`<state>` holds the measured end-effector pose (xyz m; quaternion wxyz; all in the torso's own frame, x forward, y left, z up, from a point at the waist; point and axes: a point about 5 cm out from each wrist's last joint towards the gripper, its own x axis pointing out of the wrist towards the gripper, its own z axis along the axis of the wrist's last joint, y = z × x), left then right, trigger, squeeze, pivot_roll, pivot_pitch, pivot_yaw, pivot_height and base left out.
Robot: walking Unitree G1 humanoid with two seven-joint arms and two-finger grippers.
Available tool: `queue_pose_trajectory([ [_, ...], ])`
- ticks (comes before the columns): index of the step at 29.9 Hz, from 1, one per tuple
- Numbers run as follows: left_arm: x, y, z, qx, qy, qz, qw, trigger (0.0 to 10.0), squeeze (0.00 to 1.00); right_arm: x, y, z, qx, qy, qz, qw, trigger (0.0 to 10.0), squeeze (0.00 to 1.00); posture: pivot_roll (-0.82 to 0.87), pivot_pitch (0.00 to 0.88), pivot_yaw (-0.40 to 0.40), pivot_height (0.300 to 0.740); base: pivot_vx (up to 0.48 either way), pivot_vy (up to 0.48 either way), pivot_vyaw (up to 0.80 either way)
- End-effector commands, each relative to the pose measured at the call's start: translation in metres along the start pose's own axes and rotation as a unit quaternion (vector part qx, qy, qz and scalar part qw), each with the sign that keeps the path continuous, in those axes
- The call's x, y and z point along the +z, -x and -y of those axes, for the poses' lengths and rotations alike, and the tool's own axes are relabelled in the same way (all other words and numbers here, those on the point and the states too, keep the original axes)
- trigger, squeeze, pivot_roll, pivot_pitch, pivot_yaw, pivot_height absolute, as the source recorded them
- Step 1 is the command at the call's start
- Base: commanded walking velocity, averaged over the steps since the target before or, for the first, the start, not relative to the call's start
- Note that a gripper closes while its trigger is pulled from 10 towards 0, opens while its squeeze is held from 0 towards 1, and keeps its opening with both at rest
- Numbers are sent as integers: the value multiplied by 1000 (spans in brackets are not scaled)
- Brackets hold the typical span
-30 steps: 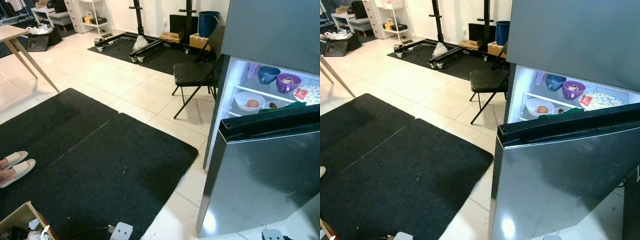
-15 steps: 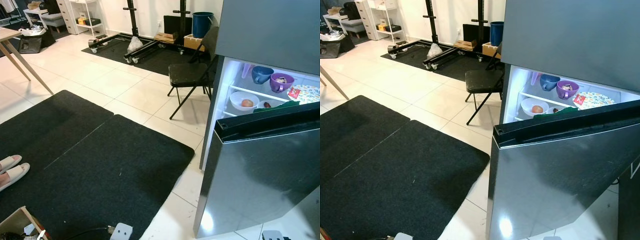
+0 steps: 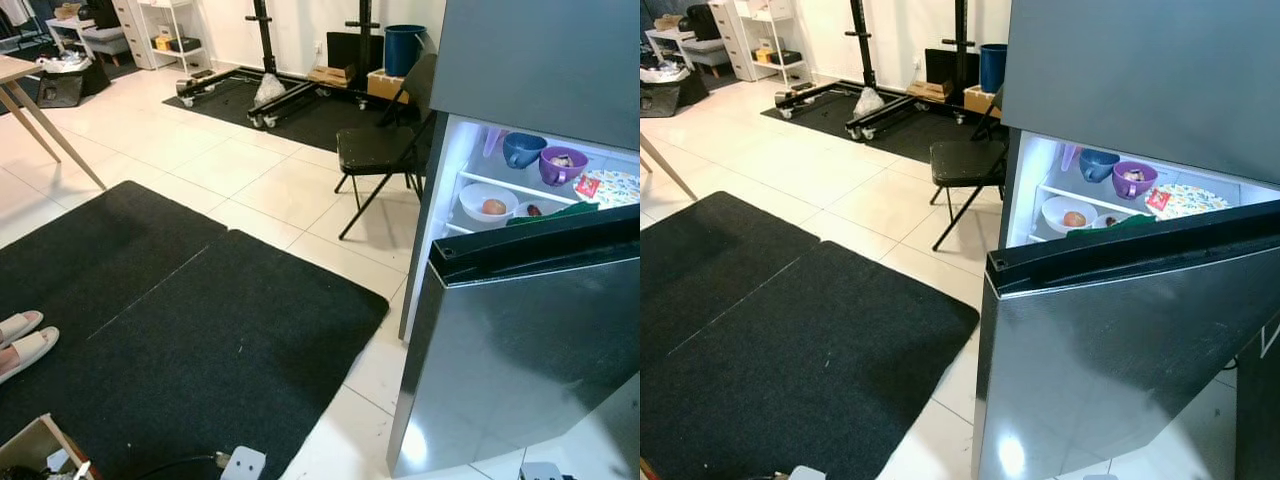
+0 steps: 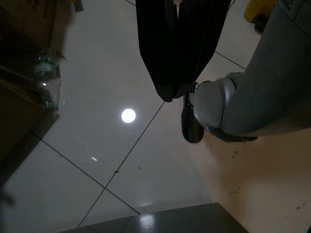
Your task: Restocking fridge
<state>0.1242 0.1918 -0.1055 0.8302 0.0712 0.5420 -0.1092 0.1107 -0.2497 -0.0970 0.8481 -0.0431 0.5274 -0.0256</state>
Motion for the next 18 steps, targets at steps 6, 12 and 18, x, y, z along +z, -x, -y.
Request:
queue_pose_trajectory([
  [6,-2,1,-2,0,-6,-6,1000,10000,0,2,-1,-2,-1,-5,10,1000,10000,0,-46,0,4,740,255,0,0],
  [12,-1,1,-2,1,-5,-3,1000,10000,0,4,-1,-1,-3,-6,13,1000,10000,0,-45,0,2,740,209,0,0],
  [18,-1,1,-2,1,5,-3,1000,10000,0,4,0,0,-7,-7,14,1000,10000,0,-46,0,3,740,0,0,0],
])
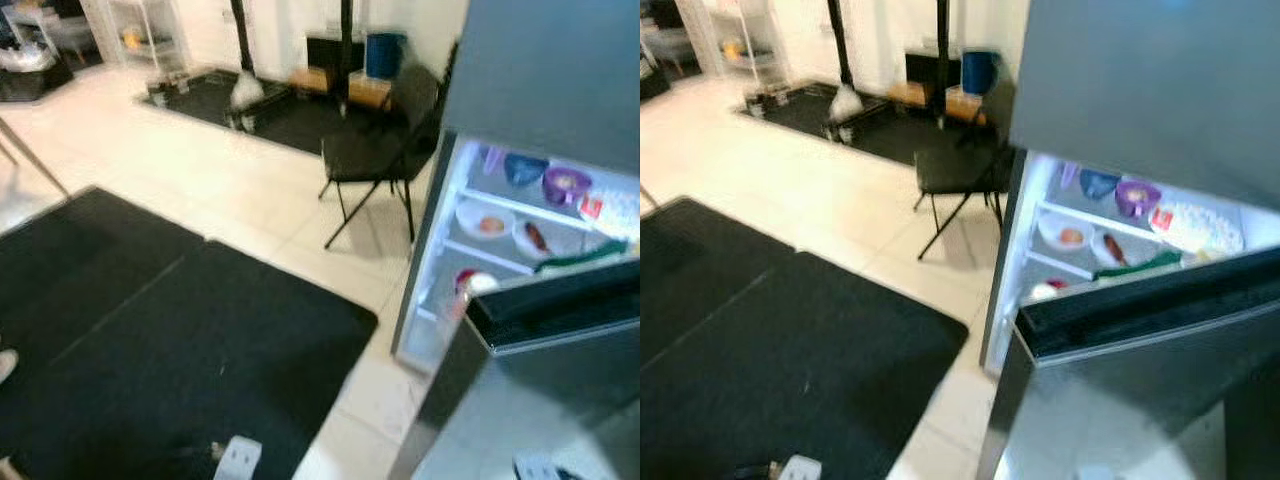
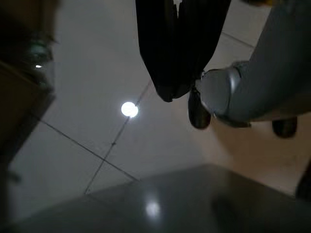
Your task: Restocking fridge
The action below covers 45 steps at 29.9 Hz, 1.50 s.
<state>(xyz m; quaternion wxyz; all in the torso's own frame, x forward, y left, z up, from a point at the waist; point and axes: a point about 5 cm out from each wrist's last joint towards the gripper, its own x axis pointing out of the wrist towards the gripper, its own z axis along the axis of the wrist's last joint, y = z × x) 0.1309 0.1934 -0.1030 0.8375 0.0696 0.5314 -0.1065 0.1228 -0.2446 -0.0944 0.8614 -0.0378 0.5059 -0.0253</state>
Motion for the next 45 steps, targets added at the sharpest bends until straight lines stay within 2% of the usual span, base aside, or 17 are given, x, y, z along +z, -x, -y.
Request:
queue_pose_trajectory([
  [1,-8,1,1,-2,2,-17,1000,10000,0,-8,3,5,-11,-2,-11,1000,10000,0,-46,0,3,740,0,0,0],
  [9,-9,1,1,-3,1,-17,1000,10000,0,-7,3,10,-25,-18,-4,1000,10000,0,-43,0,2,740,0,0,0],
  [12,-10,1,1,-5,0,-16,1000,10000,0,22,1,18,-27,-91,74,993,10000,0,-45,0,6,740,0,0,0],
  [14,-10,1,1,-5,0,-16,1000,10000,0,22,1,18,-27,-91,74,993,10000,0,-45,0,6,740,0,0,0],
  [17,-11,2,0,-5,-4,-18,1000,10000,0,65,2,27,2,-161,178,971,10000,0,-50,0,11,740,0,0,0],
  [20,-12,3,-2,-4,-8,-21,1000,10000,0,95,5,29,41,-172,239,955,10000,0,-50,0,12,740,0,0,0],
  [22,-14,3,-2,-3,-8,-21,1000,10000,0,114,8,27,81,-164,274,944,10000,0,-48,0,12,740,0,0,0],
  [28,-18,4,-3,-3,-8,-25,1000,10000,0,137,11,19,138,-129,308,933,10000,0,-44,0,11,740,0,0,0],
  [30,-23,5,-3,-4,-8,-29,1000,10000,0,157,15,11,181,-99,332,920,10000,0,-37,0,10,740,0,0,0],
  [33,-27,7,-3,-4,-7,-33,999,10000,0,168,17,5,203,-81,346,912,10000,0,-31,0,8,740,0,0,0],
  [35,-38,9,-3,-5,-7,-42,999,10000,0,199,23,-17,252,-37,374,892,10000,0,-7,0,-5,740,0,0,0],
  [37,-46,12,-4,-5,-6,-48,999,10000,0,220,28,-34,275,-8,388,880,10000,0,0,0,-11,740,0,0,0],
  [38,-46,12,-4,-5,-6,-48,999,10000,0,220,28,-34,275,-8,388,880,10000,0,0,0,-11,740,0,0,0],
  [41,-58,16,-6,-3,-3,-57,998,10000,0,258,37,-61,266,26,408,873,10000,0,23,0,-20,740,0,0,0],
  [42,-58,16,-6,-3,-3,-57,998,10000,0,258,37,-61,266,26,408,873,10000,0,23,0,-20,740,0,0,0],
  [44,-67,20,-8,1,1,-62,998,10000,0,286,46,-77,245,47,418,873,10000,0,56,0,-36,740,0,0,0],
  [45,-67,20,-8,1,1,-62,998,10000,0,286,46,-77,245,47,418,873,10000,0,56,0,-36,740,0,0,0],
])
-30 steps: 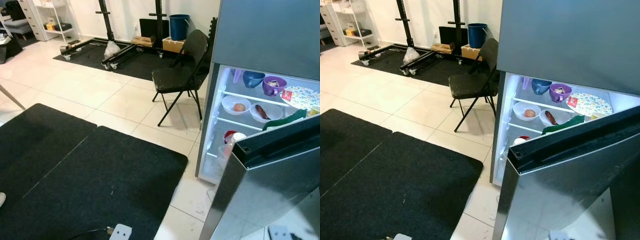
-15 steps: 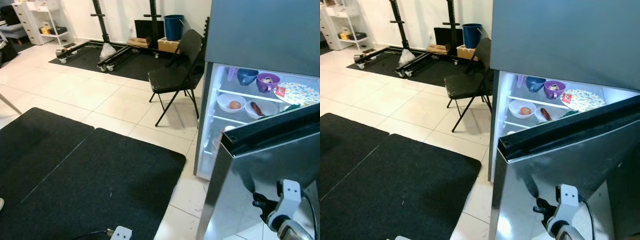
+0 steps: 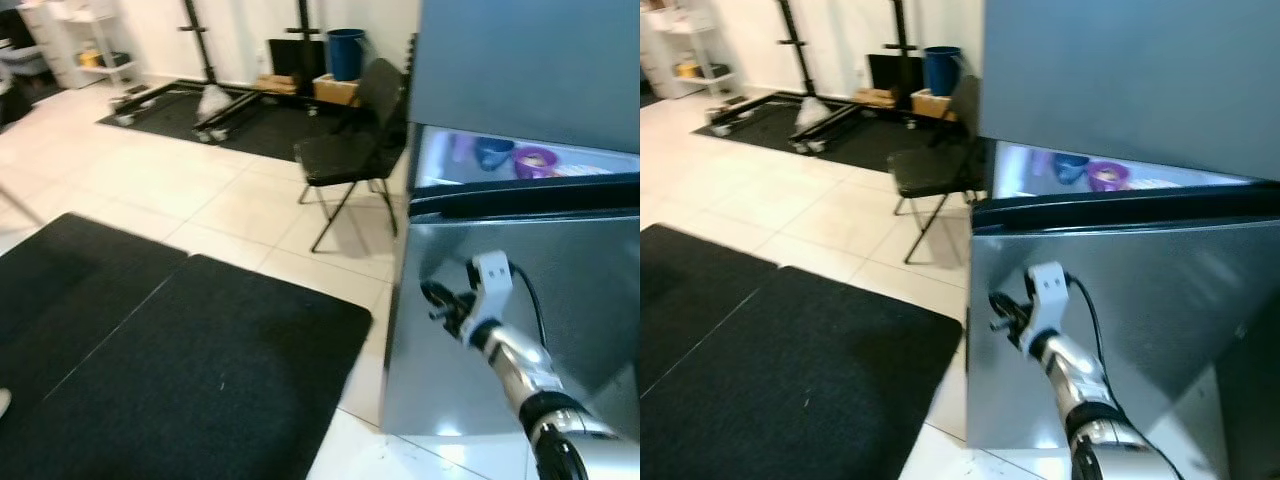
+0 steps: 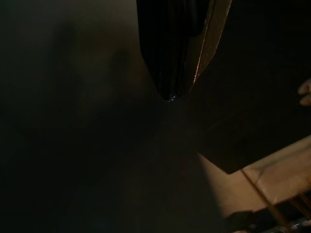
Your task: Restocking fridge
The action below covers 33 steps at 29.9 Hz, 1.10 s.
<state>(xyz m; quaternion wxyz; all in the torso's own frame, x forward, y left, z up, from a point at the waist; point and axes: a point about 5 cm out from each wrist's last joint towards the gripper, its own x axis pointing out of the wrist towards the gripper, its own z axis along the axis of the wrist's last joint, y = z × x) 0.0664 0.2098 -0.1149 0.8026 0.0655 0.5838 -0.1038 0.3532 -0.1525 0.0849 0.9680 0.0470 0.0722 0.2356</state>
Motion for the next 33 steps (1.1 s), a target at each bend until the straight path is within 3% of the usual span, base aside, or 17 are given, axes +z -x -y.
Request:
queue_pose_trajectory([
  [1,-5,4,-9,10,-5,-1,1000,10000,0,-1,-5,-3,-10,11,-21,1000,10000,0,56,0,-36,740,0,0,0],
  [3,-9,5,-11,13,-3,-2,1000,10000,0,12,-14,-5,-25,32,-18,999,10000,0,77,0,-44,740,0,0,0],
  [5,-12,7,-14,16,-2,1,1000,10000,0,37,-26,-1,-82,70,-8,994,10000,0,88,0,-48,740,0,0,0],
  [6,-12,7,-14,16,-2,1,1000,10000,0,37,-26,-1,-82,70,-8,994,10000,0,88,0,-48,740,0,0,0],
  [8,-10,8,-17,20,-3,8,1000,10000,0,59,-30,10,-160,90,-1,983,10000,0,100,0,-53,740,0,0,0],
  [9,-10,8,-17,20,-3,8,1000,10000,0,59,-30,10,-160,90,-1,983,10000,0,100,0,-53,740,0,0,0],
  [10,-5,7,-20,23,-3,18,1000,10000,0,73,-28,21,-217,102,5,971,10000,0,99,0,-53,740,0,0,0],
  [13,-1,7,-20,24,-4,22,999,10000,0,73,-26,24,-228,99,7,969,10000,0,95,0,-53,740,0,0,0],
  [15,4,6,-20,23,-5,30,999,10000,0,61,-23,24,-206,93,-2,974,10000,0,83,0,-49,740,0,0,0],
  [17,15,3,-18,21,-8,41,999,10000,0,23,-11,19,-149,73,-40,985,10000,0,61,0,-37,740,0,0,0],
  [18,15,3,-18,21,-8,41,999,10000,0,23,-11,19,-149,73,-40,985,10000,0,61,0,-37,740,0,0,0],
  [21,28,0,-13,13,-15,50,999,10000,0,-61,31,8,-74,35,-150,985,10000,0,39,0,-25,740,0,0,0],
  [23,30,-1,-12,12,-16,51,999,10000,0,-75,40,5,-64,30,-172,983,10000,0,39,0,-25,740,0,0,0],
  [26,37,-3,-11,9,-20,51,998,10000,0,-130,86,1,-93,24,-277,956,10000,0,9,0,-15,740,0,0,0],
  [27,37,-3,-11,9,-20,51,998,10000,0,-130,86,1,-93,24,-277,956,10000,0,9,0,-15,740,0,0,0],
  [31,43,-5,-8,9,-27,48,998,10000,0,-171,138,0,-180,-46,-344,920,10000,0,-7,0,-24,740,0,0,0],
  [33,45,-5,-7,9,-26,48,998,10000,0,-177,147,0,-192,-60,-352,914,10000,0,-9,0,-29,740,0,0,0],
])
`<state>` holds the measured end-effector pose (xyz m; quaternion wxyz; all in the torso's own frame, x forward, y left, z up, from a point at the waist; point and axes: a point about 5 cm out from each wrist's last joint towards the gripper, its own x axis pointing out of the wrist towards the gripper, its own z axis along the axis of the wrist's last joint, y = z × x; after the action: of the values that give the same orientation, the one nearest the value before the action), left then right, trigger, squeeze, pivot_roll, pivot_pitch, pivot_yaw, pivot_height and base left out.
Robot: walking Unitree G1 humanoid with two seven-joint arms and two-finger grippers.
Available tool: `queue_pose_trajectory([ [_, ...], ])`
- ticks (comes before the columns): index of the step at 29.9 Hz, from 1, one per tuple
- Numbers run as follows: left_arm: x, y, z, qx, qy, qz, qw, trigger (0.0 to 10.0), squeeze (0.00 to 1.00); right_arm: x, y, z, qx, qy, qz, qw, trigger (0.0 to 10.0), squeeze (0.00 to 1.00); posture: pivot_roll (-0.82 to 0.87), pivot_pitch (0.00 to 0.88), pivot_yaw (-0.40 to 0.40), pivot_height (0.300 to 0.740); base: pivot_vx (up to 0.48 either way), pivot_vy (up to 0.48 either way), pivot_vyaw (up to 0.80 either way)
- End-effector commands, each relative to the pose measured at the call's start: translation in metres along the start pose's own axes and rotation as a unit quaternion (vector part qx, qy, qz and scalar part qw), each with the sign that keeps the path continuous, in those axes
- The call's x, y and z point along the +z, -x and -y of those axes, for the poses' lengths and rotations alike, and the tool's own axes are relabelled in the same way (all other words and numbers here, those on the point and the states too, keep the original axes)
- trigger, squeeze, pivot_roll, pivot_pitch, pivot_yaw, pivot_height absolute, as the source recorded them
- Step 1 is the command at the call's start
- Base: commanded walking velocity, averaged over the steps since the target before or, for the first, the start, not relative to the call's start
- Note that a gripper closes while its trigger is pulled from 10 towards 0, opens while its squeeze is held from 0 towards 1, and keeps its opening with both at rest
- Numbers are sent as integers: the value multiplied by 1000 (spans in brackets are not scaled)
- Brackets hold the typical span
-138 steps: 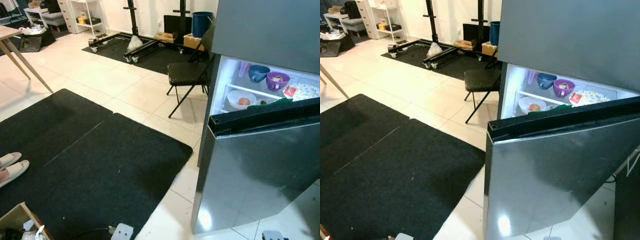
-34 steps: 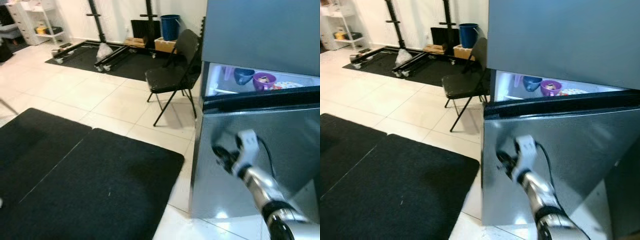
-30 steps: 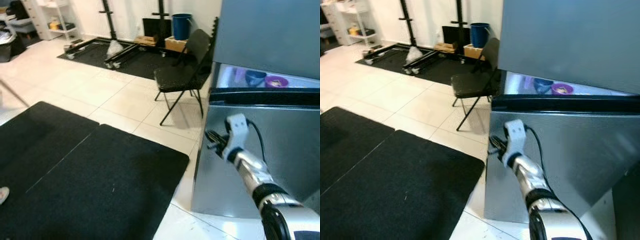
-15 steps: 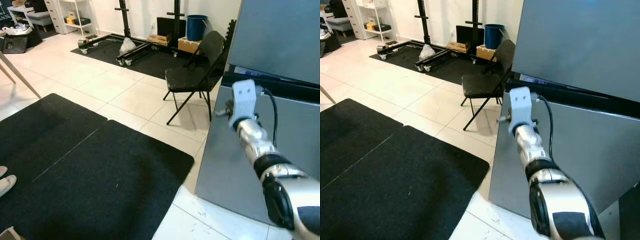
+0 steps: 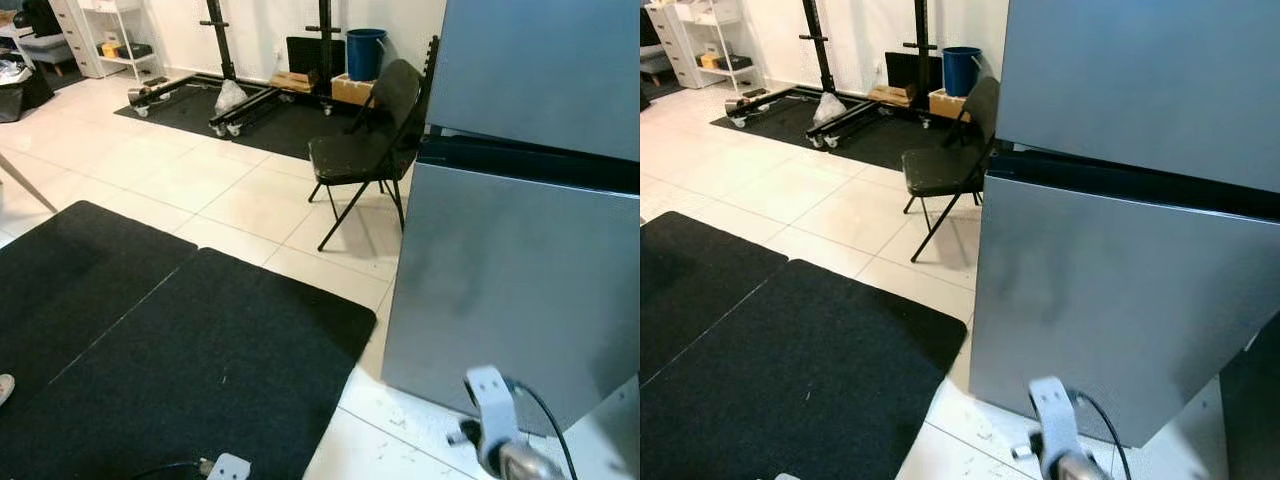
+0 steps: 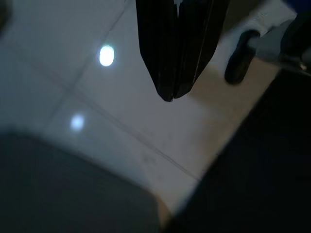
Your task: Restocking fridge
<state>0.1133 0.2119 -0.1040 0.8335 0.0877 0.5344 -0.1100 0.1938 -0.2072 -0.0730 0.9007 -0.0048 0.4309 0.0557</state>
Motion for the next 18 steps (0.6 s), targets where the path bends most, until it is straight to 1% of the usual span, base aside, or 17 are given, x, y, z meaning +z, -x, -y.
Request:
queue_pose_trajectory([
  [1,1,-2,7,-5,1,-6,1000,10000,0,-11,4,6,-17,-23,-16,999,10000,0,-7,0,-34,740,0,0,0],
  [2,4,-3,9,-5,3,-3,1000,10000,0,-26,8,9,-25,-29,-37,999,10000,0,-3,0,-39,740,0,0,0],
  [3,4,-3,9,-5,3,-3,1000,10000,0,-26,8,9,-25,-29,-37,999,10000,0,-3,0,-39,740,0,0,0],
  [4,8,-5,11,-6,5,1,1000,10000,0,-44,14,12,-38,-37,-66,996,10000,0,-3,0,-38,740,0,0,0],
  [5,8,-5,11,-6,5,1,1000,10000,0,-44,14,12,-38,-37,-66,996,10000,0,-3,0,-38,740,0,0,0],
  [6,10,-5,13,-9,5,3,1000,10000,0,-55,19,15,-48,-44,-84,994,10000,0,1,0,-40,740,0,0,0],
  [12,8,-5,16,-14,5,-2,1000,10000,0,-68,24,17,-63,-58,-101,991,10000,0,-1,0,-39,740,0,0,0],
  [14,5,-5,16,-16,6,-6,1000,10000,0,-67,24,19,-69,-68,-97,991,10000,0,-3,0,-36,740,263,0,0],
  [18,3,-5,15,-17,8,-8,1000,10000,0,-64,23,20,-73,-72,-94,990,10000,0,-3,0,-32,740,287,0,0],
])
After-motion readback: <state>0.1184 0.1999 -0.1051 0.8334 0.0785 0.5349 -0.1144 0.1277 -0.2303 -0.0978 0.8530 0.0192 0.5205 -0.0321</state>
